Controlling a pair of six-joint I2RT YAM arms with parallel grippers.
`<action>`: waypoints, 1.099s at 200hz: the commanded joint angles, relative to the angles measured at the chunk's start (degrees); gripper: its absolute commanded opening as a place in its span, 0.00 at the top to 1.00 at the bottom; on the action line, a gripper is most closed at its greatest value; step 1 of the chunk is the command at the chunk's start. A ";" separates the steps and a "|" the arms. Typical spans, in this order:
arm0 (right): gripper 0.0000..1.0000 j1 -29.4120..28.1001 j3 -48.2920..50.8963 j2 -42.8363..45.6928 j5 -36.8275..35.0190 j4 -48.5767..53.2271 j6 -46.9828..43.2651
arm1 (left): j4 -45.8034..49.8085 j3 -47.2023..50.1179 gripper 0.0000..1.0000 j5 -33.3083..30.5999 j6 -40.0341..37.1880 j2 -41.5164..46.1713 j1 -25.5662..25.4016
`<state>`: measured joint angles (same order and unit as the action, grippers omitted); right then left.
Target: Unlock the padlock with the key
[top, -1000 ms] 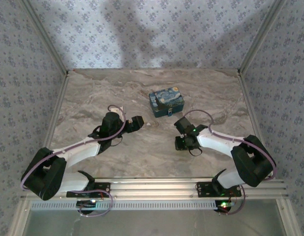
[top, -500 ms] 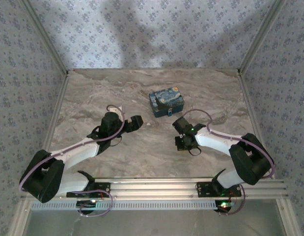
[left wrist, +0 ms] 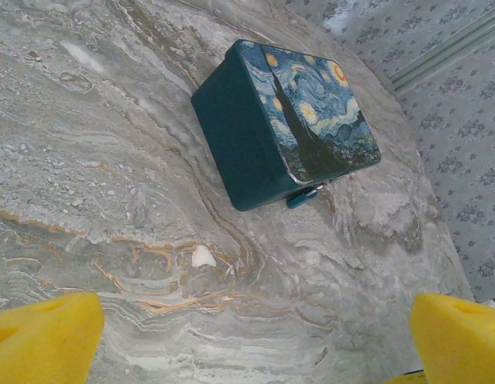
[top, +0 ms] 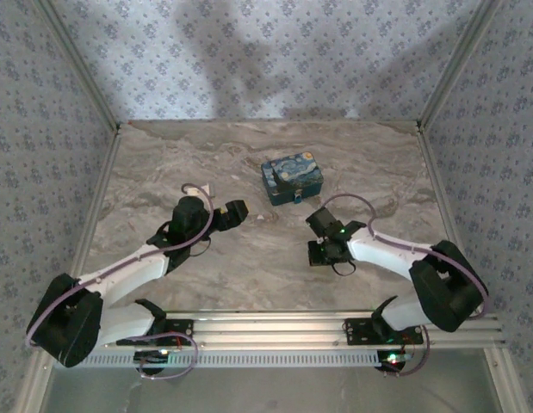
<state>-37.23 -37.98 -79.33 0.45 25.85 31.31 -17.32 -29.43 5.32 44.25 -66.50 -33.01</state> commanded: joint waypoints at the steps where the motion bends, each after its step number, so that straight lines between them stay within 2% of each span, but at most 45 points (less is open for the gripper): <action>1: 1.00 1.31 1.95 3.41 3.60 -4.55 2.50 | 0.04 -2.02 0.02 2.55 1.67 1.28 0.49; 56: 1.00 3.81 5.22 13.32 6.71 -13.19 9.29 | -3.86 -4.97 0.05 10.82 10.57 -1.25 0.50; 94: 1.00 4.06 4.15 18.09 6.23 -15.94 11.13 | -10.58 -6.16 0.08 16.68 28.34 -7.69 0.36; 112: 1.00 3.67 3.27 19.09 6.20 -17.96 10.39 | -17.20 -5.82 0.12 18.61 36.62 -10.96 -0.07; 171: 1.00 1.41 -0.13 16.75 4.62 -27.55 8.37 | -31.78 -5.57 0.15 17.31 55.09 -17.36 -4.21; 220: 1.00 -0.10 -5.48 11.35 4.87 -32.96 6.24 | -36.20 -4.15 0.16 13.28 61.63 -20.21 -7.95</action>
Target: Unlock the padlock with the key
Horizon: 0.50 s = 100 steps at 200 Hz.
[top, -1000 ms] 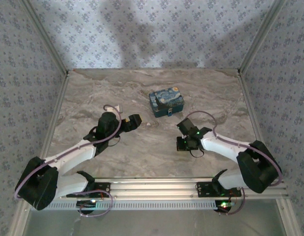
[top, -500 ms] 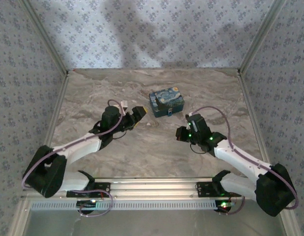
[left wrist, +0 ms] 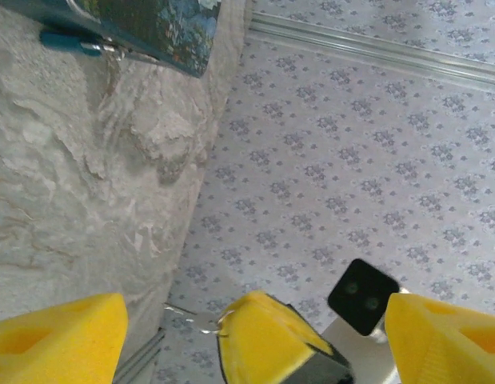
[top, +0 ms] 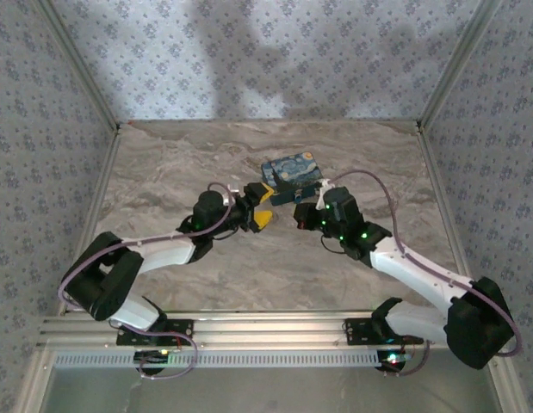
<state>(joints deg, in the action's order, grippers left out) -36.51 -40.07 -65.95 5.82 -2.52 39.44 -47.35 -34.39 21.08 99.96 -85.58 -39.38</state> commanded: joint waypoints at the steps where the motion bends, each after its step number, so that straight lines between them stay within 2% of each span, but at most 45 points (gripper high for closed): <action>1: 1.00 -0.83 -3.50 -2.18 -0.53 -4.68 -1.99 | -6.30 0.81 0.16 -2.51 6.02 -1.24 -1.58; 71: 1.00 -3.02 -6.82 -8.37 1.51 -7.76 -1.62 | -13.76 0.55 0.15 -4.79 11.58 -6.52 -4.35; 100: 1.00 -3.75 -5.72 -8.59 1.23 -7.50 -0.87 | -14.27 1.06 0.19 -6.17 12.01 -6.87 -4.36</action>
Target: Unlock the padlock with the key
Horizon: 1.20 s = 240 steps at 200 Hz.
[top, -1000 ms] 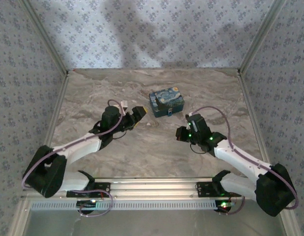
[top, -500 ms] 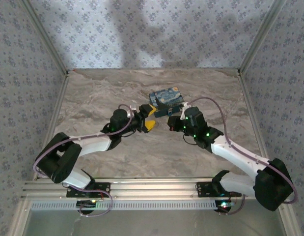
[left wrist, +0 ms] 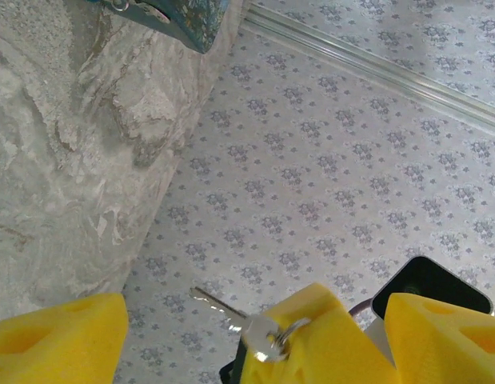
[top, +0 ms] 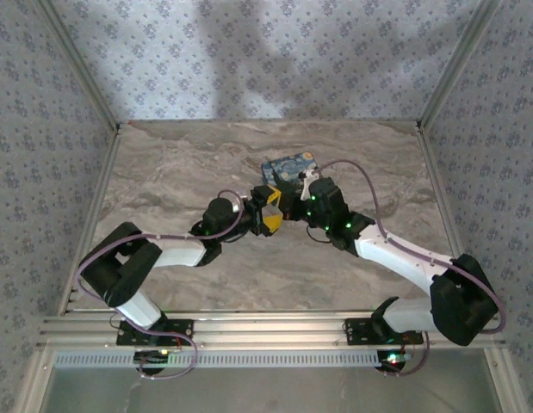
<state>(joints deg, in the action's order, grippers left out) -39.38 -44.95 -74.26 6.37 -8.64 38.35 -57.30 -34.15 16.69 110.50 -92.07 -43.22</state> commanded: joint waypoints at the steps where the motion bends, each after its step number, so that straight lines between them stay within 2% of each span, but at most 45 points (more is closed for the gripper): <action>1: 1.00 -0.93 -0.80 -0.28 0.67 -1.38 0.27 | -4.41 0.83 0.19 -1.85 1.52 -0.39 -0.53; 190: 1.00 -1.25 2.84 4.28 -1.27 1.00 1.11 | -3.87 1.72 0.76 -3.24 1.56 -0.66 -0.56; 240: 1.00 -1.23 2.58 4.64 -1.67 1.09 1.05 | -3.46 1.79 0.81 -3.24 1.39 -0.65 -0.57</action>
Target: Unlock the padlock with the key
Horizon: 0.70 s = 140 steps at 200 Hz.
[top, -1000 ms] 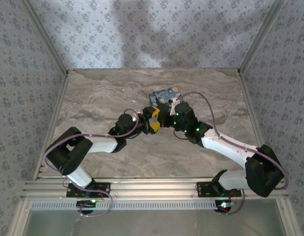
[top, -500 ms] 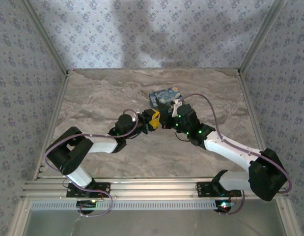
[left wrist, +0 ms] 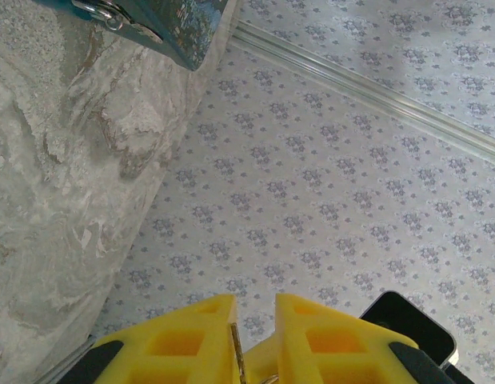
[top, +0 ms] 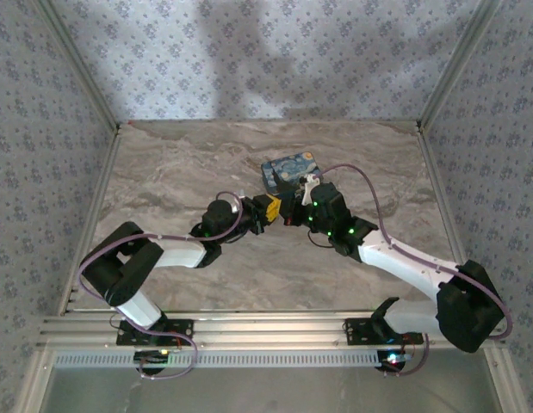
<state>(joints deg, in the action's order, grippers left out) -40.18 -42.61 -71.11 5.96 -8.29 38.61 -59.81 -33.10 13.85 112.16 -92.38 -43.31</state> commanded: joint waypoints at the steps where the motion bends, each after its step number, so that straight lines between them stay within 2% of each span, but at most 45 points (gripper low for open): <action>1: 1.00 -0.42 0.29 1.50 -1.23 0.74 0.78 | -0.89 0.70 0.81 -0.44 -0.27 -0.35 -0.47; 49: 1.00 -0.40 0.25 2.47 -1.71 1.22 0.89 | -0.73 0.67 0.83 -0.58 -0.36 -0.61 -0.47; 130: 1.00 0.09 0.55 3.03 -1.12 1.86 1.11 | -0.64 0.43 1.00 -0.75 -2.17 -0.61 -0.46; 140: 0.93 0.68 0.82 3.85 -0.69 2.22 0.96 | -0.63 0.19 1.00 -1.19 -3.78 -0.42 -0.47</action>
<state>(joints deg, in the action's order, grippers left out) -40.27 -42.39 -69.71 5.37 -6.85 38.65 -59.81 -32.80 13.47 111.50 -92.47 -43.31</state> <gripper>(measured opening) 0.066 0.046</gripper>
